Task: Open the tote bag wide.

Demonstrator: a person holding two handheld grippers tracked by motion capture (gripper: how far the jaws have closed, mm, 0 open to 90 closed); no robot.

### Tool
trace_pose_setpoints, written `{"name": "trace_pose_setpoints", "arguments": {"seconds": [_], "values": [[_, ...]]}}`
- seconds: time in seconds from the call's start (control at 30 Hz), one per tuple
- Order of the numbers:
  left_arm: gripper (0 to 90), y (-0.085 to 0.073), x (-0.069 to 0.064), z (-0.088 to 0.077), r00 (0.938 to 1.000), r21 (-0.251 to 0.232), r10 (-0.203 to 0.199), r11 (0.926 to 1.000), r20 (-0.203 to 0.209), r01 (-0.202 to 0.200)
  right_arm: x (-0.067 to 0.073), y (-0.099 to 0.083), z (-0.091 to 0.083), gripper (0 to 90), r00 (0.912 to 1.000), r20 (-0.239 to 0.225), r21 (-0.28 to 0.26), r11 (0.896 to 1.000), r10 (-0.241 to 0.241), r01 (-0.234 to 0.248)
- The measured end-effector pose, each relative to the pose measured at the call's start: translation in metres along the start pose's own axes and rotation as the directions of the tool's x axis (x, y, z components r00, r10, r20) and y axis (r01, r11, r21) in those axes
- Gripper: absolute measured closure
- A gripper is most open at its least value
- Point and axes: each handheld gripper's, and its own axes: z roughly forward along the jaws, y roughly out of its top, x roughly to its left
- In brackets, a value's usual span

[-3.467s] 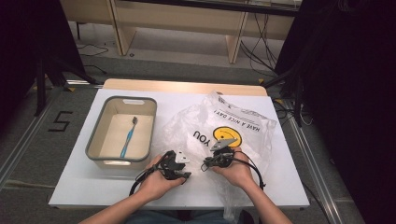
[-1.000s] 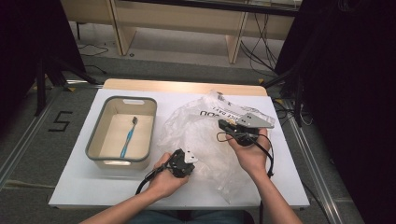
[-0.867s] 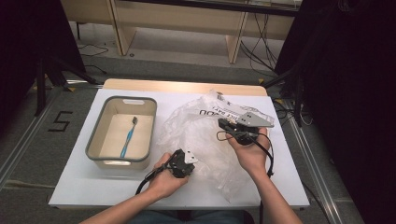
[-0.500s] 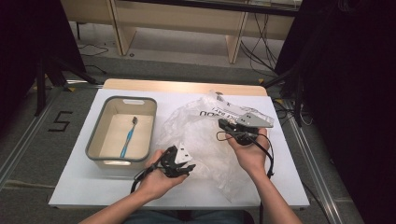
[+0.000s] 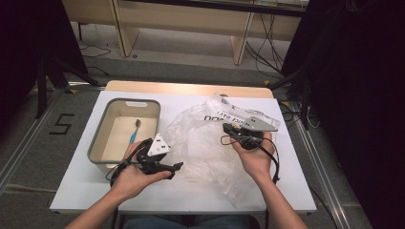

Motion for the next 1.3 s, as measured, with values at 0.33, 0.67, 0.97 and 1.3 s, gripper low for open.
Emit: {"name": "trace_pose_setpoints", "arguments": {"seconds": [0.33, 0.67, 0.97, 1.3], "values": [[24.9, -0.008, 0.02, -0.024, 0.9985, -0.028, -0.046, 0.9986, -0.031, 0.045, -0.001, 0.001, -0.001, 90.0, 0.9999, 0.007, -0.007, 1.0, 0.008, -0.008], [25.7, -0.015, 0.045, -0.039, 0.9913, -0.051, -0.104, 0.9937, -0.082, 0.1, -0.001, 0.001, 0.0, 90.0, 0.9999, 0.01, -0.005, 1.0, 0.01, -0.01], [27.7, -0.02, 0.058, -0.041, 0.9841, -0.044, -0.14, 0.9897, -0.109, 0.136, -0.003, 0.001, -0.002, 90.0, 0.9998, 0.013, -0.01, 1.0, 0.017, -0.016], [28.1, -0.02, 0.065, -0.044, 0.9767, -0.055, -0.164, 0.9859, -0.138, 0.158, -0.003, 0.001, -0.003, 90.0, 0.9997, 0.02, -0.02, 1.0, 0.018, -0.017]]}}
